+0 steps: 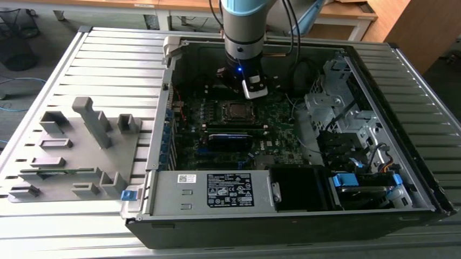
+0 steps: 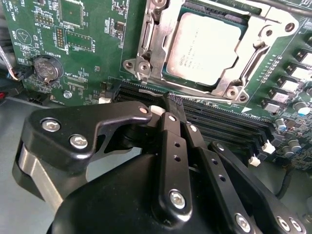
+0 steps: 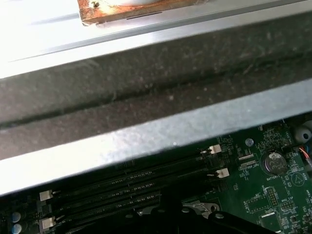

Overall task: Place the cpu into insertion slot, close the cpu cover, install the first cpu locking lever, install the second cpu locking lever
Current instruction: 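Install the first cpu locking lever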

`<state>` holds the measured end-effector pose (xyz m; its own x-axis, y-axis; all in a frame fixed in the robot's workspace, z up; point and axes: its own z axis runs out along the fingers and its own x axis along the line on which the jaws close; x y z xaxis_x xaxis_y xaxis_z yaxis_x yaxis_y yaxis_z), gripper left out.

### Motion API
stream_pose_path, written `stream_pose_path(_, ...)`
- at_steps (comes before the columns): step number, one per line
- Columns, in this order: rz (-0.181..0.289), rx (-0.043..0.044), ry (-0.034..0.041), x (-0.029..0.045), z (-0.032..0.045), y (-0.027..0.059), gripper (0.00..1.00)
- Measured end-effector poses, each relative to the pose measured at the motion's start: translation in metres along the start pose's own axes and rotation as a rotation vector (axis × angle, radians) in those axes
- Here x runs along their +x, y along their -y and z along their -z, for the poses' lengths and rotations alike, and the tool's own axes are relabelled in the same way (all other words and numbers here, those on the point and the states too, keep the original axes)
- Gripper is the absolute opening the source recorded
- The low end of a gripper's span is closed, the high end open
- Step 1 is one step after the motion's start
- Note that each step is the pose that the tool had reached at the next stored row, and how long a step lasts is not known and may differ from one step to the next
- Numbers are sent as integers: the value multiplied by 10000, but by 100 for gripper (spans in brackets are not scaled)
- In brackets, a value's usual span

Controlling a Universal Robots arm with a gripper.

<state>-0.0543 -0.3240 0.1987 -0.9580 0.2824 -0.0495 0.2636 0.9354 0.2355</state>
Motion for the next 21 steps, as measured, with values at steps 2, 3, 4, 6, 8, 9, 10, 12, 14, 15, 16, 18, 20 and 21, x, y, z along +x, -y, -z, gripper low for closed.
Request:
stream_pose_path(2,8,32,8,0,-5,3,11)
stream_pose_path(3,11,49,12,0,-8,4,11)
stream_pose_path(4,15,60,15,0,-11,4,11)
stream_pose_path(6,19,65,14,0,-12,5,11)
stream_pose_path(8,19,63,15,1,-13,2,11)
stream_pose_path(9,18,63,15,2,-14,-1,11)
stream_pose_path(10,17,63,15,4,-15,-5,11)
stream_pose_path(12,19,63,15,6,-17,-15,11)
stream_pose_path(14,19,61,15,10,-20,-26,11)
stream_pose_path(15,19,62,16,11,-21,-31,11)
stream_pose_path(16,19,62,16,14,-22,-34,11)
stream_pose_path(18,22,58,23,24,-22,-36,11)
stream_pose_path(20,25,55,35,36,-21,-34,11)
stream_pose_path(21,25,53,41,41,-20,-32,11)
